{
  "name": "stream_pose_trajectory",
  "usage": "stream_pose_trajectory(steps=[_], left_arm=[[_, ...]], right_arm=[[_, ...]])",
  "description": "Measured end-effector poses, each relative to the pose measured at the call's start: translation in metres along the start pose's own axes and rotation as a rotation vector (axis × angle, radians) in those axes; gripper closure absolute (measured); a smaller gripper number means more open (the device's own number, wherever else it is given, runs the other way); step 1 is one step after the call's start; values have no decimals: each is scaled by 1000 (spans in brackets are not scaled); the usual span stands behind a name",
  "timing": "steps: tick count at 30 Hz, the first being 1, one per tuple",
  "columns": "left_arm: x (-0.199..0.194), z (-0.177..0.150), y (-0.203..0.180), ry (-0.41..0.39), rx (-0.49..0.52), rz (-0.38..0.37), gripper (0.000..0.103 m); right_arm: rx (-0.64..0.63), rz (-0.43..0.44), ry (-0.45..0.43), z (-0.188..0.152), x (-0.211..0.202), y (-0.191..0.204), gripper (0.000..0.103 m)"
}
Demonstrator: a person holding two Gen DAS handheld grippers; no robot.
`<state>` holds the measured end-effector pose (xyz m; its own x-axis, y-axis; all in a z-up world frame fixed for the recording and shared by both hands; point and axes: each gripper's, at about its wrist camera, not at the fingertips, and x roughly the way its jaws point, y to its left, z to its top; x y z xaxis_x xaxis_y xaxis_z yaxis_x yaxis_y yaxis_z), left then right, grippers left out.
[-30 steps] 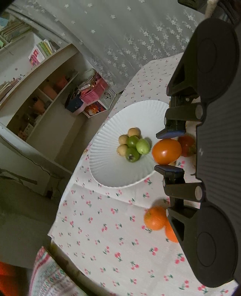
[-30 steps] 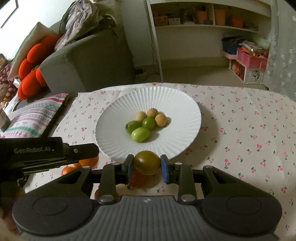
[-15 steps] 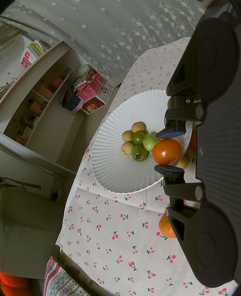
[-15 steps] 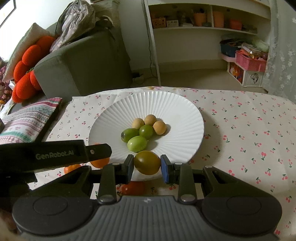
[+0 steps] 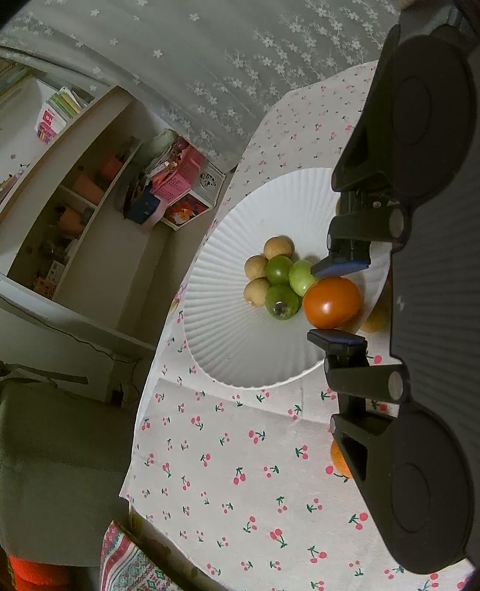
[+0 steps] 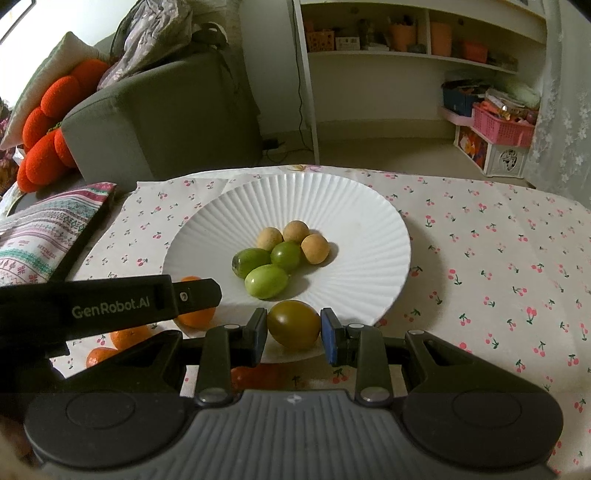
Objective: Organize fruits
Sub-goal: 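Carry both tomatoes over the white plate and open both tools to release them, then withdraw both open tools from the plate toward the remaining tomatoes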
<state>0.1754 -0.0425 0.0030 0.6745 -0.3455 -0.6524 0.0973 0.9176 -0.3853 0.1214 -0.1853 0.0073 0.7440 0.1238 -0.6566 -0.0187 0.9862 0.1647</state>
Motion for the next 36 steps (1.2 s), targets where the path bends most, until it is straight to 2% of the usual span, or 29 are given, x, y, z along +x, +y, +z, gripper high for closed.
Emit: stream_pose_trajectory(steps=[5, 10, 13, 18, 23, 29, 35, 36], left_arm=[[-1, 1, 4, 1, -14, -24, 84], [-10, 6, 12, -4, -68, -55, 67], [-19, 8, 15, -11, -105, -76, 62], [-32, 10, 18, -28, -99, -64, 56], [-40, 11, 27, -17, -121, -55, 55], [-54, 7, 31, -11, -76, -3, 45], [-60, -3, 29, 16, 11, 43, 43], [-61, -5, 27, 18, 34, 53, 40]], right_arm=[[-1, -12, -5, 0, 1, 1, 73], [69, 9, -32, 6, -9, -11, 68], [112, 15, -51, 9, -15, -18, 66], [157, 28, -54, 11, -19, -25, 65], [161, 42, -66, 12, -25, -23, 64], [148, 39, -59, 10, -30, -19, 53], [105, 50, -37, 3, -37, -11, 51], [98, 52, -33, 2, -38, -9, 51]])
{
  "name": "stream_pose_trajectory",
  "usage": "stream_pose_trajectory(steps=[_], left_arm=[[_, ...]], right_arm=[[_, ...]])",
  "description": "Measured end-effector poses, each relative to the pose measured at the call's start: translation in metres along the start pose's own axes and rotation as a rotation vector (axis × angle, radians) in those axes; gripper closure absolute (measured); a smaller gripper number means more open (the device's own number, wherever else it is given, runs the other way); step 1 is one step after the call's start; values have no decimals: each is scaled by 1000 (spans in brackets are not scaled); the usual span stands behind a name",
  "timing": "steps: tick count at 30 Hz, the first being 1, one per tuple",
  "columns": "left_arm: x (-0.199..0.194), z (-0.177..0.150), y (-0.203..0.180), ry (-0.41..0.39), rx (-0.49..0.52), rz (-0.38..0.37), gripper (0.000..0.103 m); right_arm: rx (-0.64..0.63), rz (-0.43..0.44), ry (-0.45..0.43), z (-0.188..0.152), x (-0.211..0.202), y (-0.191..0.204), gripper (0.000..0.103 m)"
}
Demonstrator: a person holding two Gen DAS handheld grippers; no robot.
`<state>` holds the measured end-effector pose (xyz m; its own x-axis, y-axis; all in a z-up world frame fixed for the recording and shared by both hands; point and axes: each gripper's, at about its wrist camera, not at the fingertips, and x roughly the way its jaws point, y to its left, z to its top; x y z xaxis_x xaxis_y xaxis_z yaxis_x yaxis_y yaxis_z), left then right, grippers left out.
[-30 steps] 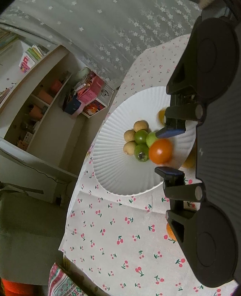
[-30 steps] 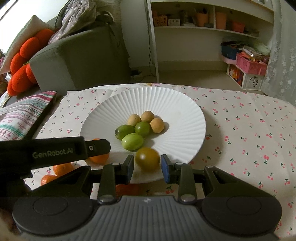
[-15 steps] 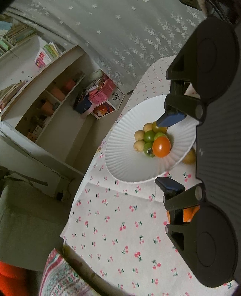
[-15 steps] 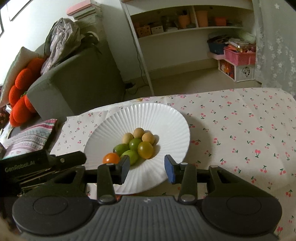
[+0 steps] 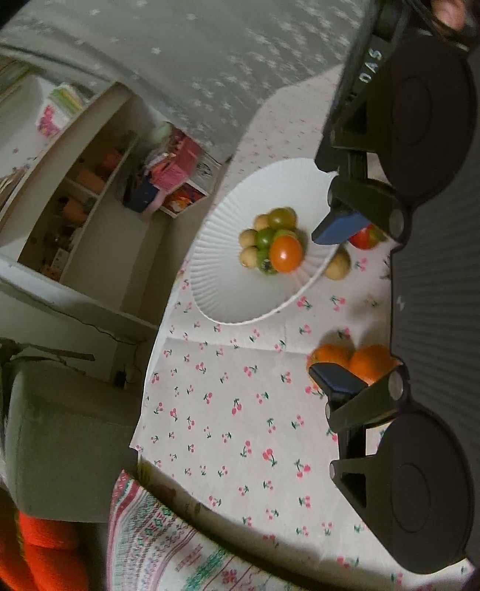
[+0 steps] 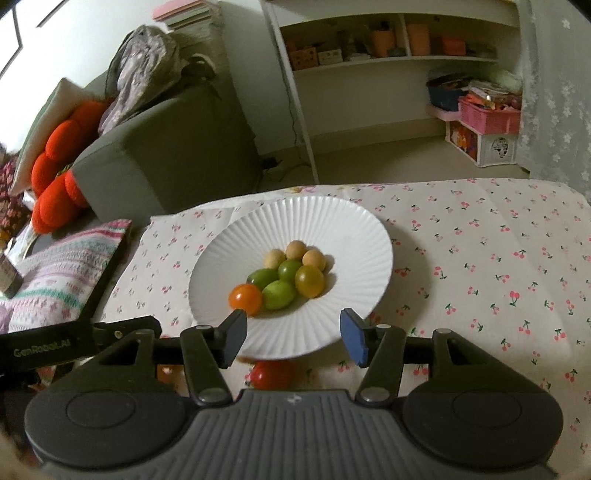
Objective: Organize fruits
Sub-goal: 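Withdraw both open tools from the plate toward the remaining tomatoes, then grasp an orange cherry tomato with the right tool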
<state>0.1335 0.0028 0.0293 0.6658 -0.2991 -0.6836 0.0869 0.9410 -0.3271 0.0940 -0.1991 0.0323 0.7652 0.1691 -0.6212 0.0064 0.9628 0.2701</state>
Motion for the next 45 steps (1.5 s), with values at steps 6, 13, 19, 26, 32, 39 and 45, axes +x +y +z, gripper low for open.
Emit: stream_pose_trajectory(steps=[6, 13, 19, 26, 32, 39, 45], left_arm=[[-6, -13, -10, 4, 147, 63, 29], [-11, -20, -10, 26, 176, 56, 21], [-15, -26, -10, 30, 187, 63, 18], [-15, -30, -13, 36, 203, 71, 17], [-12, -32, -14, 41, 216, 75, 14], [-10, -32, -13, 44, 218, 74, 14], [-8, -31, -12, 47, 217, 68, 14]], right_arm=[[-58, 13, 8, -10, -13, 8, 46], [-137, 25, 45, -24, -19, 18, 37], [-198, 67, 89, -34, -21, 25, 27], [-275, 84, 141, -50, -14, 38, 27], [-311, 70, 162, -59, -6, 47, 32], [-319, 63, 189, -63, 4, 51, 48], [-314, 73, 205, -64, 10, 49, 59]])
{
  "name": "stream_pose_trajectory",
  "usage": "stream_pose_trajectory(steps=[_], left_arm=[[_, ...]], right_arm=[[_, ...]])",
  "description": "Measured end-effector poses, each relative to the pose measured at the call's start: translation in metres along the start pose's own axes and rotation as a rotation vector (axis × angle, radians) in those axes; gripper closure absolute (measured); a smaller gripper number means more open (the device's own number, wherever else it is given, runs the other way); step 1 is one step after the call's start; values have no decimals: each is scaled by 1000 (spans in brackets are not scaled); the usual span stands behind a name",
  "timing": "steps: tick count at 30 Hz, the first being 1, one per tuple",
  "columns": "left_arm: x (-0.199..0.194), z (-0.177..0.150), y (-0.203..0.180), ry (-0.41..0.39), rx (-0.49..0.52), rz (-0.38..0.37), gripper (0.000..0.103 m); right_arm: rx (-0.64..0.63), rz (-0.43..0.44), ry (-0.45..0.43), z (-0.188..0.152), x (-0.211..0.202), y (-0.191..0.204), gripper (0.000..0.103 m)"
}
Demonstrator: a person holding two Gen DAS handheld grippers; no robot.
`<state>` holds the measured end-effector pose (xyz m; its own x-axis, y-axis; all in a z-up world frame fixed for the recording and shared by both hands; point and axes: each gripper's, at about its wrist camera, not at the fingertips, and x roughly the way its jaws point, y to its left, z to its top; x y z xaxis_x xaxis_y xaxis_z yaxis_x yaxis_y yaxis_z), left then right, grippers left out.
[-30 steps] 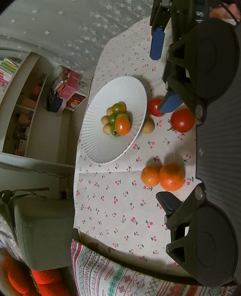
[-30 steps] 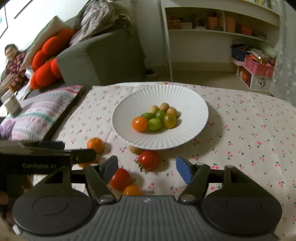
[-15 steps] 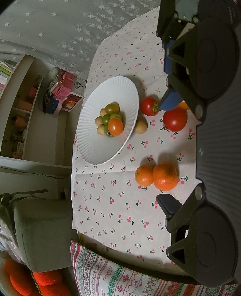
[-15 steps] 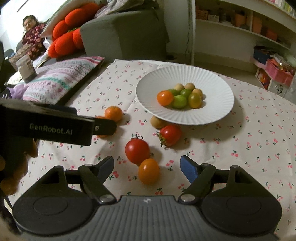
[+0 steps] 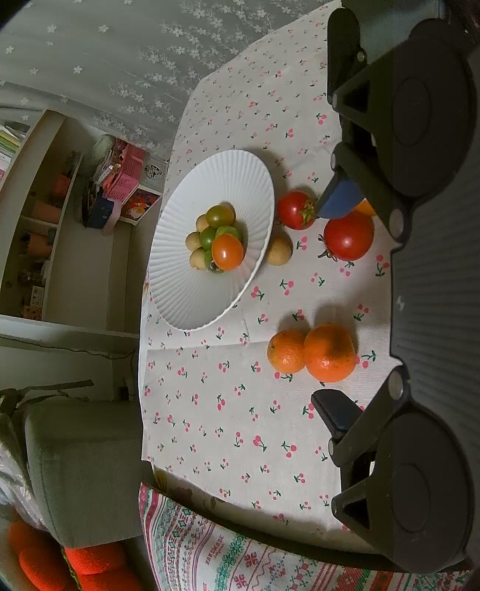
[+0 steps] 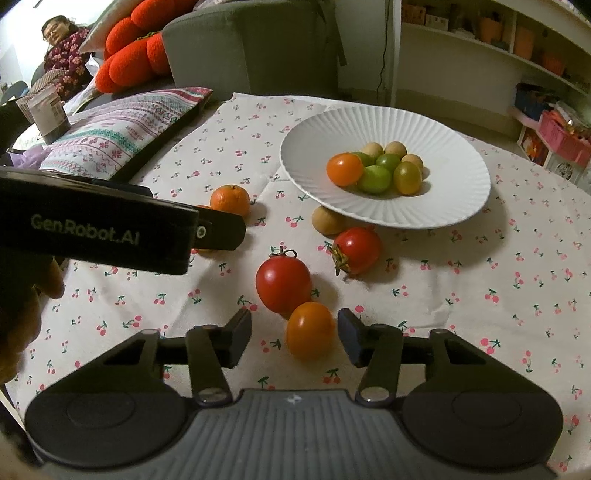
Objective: Organize fruits
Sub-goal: 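Grasp an orange cherry tomato with the right tool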
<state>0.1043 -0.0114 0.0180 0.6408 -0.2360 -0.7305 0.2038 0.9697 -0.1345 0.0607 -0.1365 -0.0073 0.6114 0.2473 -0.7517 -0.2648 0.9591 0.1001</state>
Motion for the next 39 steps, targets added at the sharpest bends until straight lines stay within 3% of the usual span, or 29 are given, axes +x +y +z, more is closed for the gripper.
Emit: stream_pose_trajectory(steps=[15, 26, 39], left_arm=[[9, -1, -4, 25, 16, -21, 14], [11, -4, -9, 27, 39, -19, 14], [23, -17, -37, 34, 141, -20, 16]], right_arm=[[-34, -32, 45, -1, 9, 1, 76], [0, -55, 35, 7, -3, -13, 78], [121, -192, -25, 13, -24, -59, 78]])
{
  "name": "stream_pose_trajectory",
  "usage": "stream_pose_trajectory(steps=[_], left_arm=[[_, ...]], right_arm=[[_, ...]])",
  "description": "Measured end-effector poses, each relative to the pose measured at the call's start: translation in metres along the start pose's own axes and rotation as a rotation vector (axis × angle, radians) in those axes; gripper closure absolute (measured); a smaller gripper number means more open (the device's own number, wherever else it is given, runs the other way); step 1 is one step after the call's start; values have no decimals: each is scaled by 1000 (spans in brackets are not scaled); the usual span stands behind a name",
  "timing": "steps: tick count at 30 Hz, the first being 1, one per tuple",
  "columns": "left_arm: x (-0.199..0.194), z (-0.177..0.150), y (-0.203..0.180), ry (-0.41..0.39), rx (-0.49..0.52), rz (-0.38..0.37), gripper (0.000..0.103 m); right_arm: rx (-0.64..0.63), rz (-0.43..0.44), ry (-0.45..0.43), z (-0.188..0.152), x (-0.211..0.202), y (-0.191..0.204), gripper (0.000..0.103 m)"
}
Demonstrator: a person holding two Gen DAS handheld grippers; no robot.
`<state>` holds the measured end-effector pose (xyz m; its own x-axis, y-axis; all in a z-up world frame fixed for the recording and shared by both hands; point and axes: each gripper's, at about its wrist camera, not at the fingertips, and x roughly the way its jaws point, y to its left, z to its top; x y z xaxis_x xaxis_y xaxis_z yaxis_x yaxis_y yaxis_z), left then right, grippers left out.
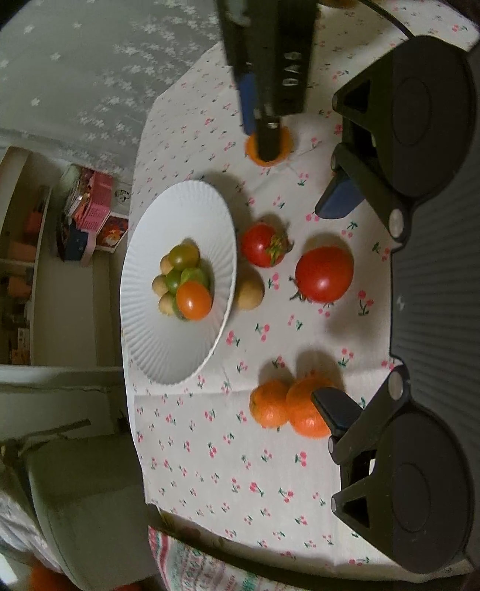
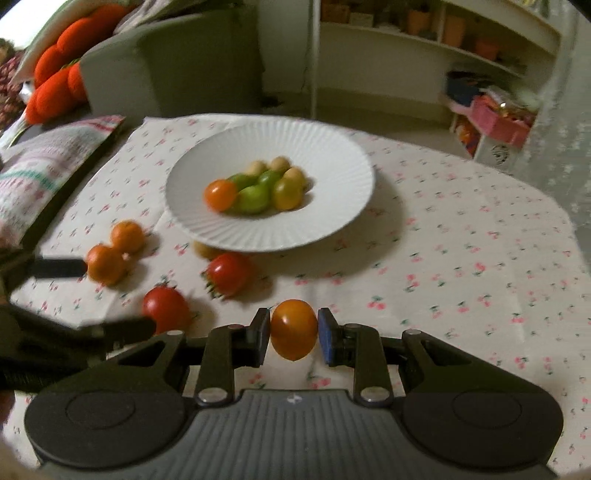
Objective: Organize fruits
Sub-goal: 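Grasp an orange cherry tomato with the right tool, then grasp a red tomato with the left tool while the right tool holds its orange tomato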
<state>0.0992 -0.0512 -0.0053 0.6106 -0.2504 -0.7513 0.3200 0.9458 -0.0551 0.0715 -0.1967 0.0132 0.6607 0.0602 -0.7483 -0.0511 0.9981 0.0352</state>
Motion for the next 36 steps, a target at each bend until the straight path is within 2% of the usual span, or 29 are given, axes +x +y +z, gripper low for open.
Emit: stream_pose_trajectory(steps=[2, 4, 11, 15, 20, 22, 24, 27, 30, 32, 34, 36], left_arm=[[4, -2, -6, -3, 30, 18, 22], [9, -4, -12, -4, 71, 37, 34], [24, -13, -23, 35, 161, 60, 54], [24, -12, -25, 36, 169, 44, 69], [25, -12, -25, 45, 159, 25, 81], [23, -11, -23, 48, 145, 14, 96], [21, -9, -21, 51, 128, -1, 102], [20, -9, -19, 56, 103, -32, 102], [22, -11, -16, 57, 74, -41, 97], [20, -9, -16, 46, 73, -38, 83], [15, -7, -15, 20, 68, -40, 58], [10, -5, -14, -1, 62, -48, 50]], right_arm=[[-1, 1, -6, 3, 1, 0, 78], [-12, 2, -11, 3, 1, 2, 78], [-45, 10, -21, 3, 1, 8, 78], [-60, 8, -29, 3, 1, 11, 78], [-64, 8, -31, 3, 0, 11, 78], [-66, 9, -33, 3, 0, 12, 78], [-65, 9, -35, 3, 0, 12, 78], [-64, 11, -39, 4, -1, 13, 78], [-65, 11, -39, 4, -1, 13, 78], [-63, 10, -40, 4, -1, 13, 78], [-57, 10, -43, 4, -2, 12, 78], [-47, 8, -46, 4, -2, 10, 78]])
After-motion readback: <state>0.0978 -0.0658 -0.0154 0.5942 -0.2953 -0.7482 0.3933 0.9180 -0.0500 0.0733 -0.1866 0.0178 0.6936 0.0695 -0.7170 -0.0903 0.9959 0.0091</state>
